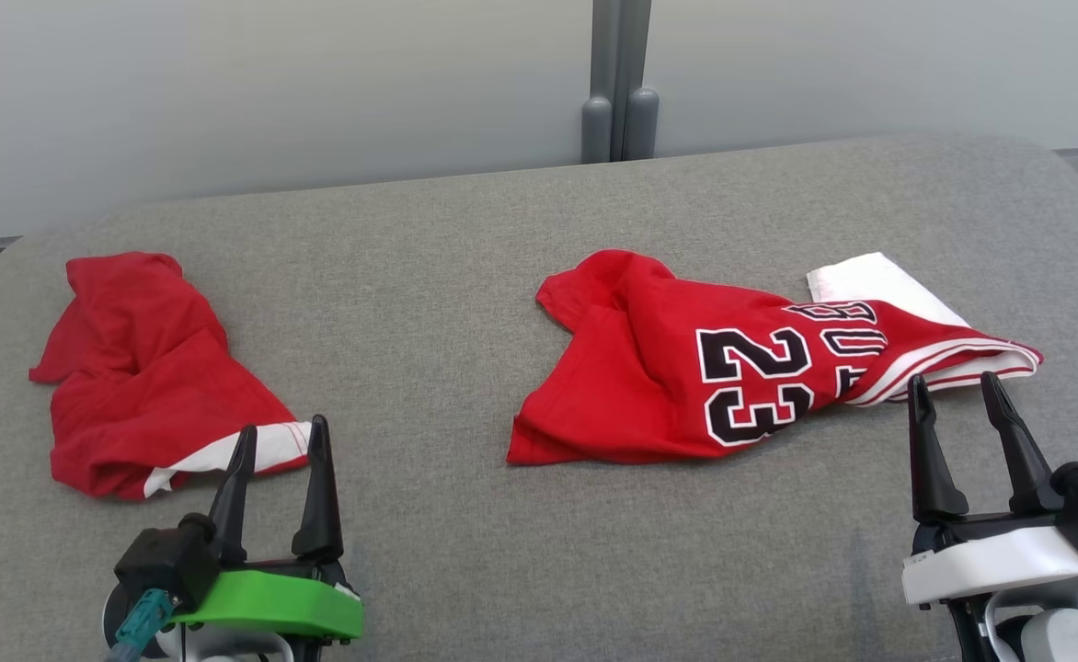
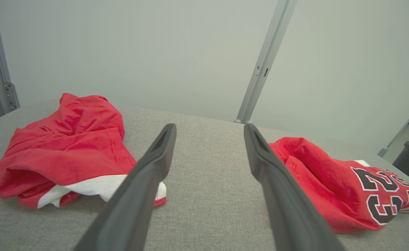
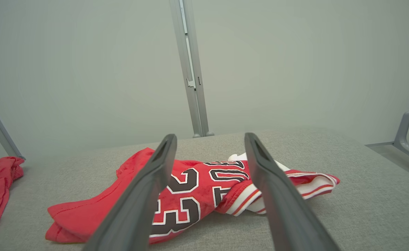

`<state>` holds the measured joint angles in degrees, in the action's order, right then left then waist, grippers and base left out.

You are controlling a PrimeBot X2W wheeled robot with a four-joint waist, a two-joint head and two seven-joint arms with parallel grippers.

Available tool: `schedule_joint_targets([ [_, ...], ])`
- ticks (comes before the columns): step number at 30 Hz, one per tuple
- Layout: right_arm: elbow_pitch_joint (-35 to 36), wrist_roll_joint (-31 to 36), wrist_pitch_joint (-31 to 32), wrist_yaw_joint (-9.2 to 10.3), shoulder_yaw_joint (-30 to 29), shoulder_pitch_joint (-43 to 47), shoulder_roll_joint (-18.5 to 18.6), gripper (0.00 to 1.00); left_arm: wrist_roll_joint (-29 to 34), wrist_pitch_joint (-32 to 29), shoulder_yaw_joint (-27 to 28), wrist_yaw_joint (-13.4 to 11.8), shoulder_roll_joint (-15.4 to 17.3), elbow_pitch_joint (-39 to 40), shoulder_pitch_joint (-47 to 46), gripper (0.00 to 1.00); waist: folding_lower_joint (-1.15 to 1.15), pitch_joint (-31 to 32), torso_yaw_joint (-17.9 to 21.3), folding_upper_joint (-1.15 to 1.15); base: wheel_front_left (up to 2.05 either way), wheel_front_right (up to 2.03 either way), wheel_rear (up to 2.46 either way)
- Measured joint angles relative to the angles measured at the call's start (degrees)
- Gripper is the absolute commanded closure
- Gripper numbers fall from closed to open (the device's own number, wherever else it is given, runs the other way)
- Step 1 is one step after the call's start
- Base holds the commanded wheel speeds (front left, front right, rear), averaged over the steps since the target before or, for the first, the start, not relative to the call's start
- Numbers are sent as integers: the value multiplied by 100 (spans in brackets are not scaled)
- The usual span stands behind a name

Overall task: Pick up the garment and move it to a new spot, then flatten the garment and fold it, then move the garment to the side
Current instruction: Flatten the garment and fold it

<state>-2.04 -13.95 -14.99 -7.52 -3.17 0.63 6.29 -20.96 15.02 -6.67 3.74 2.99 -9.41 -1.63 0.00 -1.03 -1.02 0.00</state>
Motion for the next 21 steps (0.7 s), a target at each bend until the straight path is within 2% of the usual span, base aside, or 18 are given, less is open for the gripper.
schedule_joint_targets([
  [16,-33,-7,-7,0,9,0,-25,0,0,0,-60,-2,0,-13,9,0,0,-82,43,0,0,0,0],
  [21,-71,-8,-7,0,22,-69,-42,0,-7,-55,-216,78,14,-102,-20,0,0,-115,108,0,0,0,0],
])
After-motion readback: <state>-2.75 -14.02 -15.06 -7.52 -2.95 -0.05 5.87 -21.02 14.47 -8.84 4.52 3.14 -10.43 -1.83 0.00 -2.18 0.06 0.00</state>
